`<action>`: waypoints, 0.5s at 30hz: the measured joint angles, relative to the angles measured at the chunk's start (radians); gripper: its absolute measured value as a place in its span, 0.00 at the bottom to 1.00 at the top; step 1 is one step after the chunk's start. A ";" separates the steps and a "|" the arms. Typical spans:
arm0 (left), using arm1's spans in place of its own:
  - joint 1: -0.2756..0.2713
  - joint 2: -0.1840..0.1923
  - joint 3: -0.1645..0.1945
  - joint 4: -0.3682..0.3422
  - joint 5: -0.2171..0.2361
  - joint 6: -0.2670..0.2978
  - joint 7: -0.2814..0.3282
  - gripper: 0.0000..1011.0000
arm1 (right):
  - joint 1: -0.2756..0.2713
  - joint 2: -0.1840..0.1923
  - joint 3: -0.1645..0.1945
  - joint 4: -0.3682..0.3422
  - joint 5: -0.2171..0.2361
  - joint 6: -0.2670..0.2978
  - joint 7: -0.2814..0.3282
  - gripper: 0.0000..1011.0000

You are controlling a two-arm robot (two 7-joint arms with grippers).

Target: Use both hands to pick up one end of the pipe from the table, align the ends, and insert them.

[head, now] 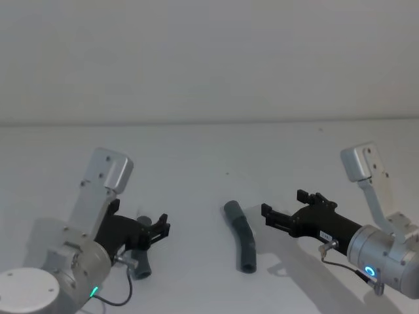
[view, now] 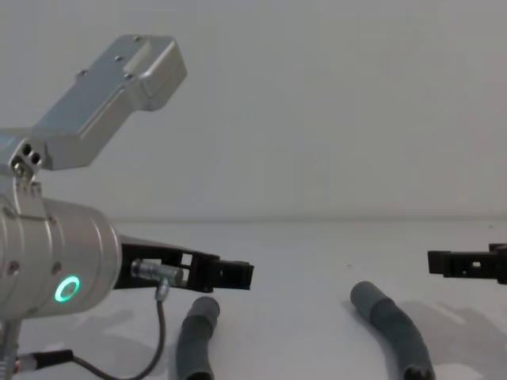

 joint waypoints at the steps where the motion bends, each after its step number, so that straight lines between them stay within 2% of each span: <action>1: 0.003 -0.006 0.000 -0.003 0.000 0.004 0.005 0.99 | 0.000 0.000 0.000 0.000 0.001 0.001 0.000 0.99; 15: 0.050 -0.096 0.006 -0.034 0.021 0.089 0.101 0.99 | -0.001 0.002 -0.001 -0.002 0.005 0.011 0.003 0.99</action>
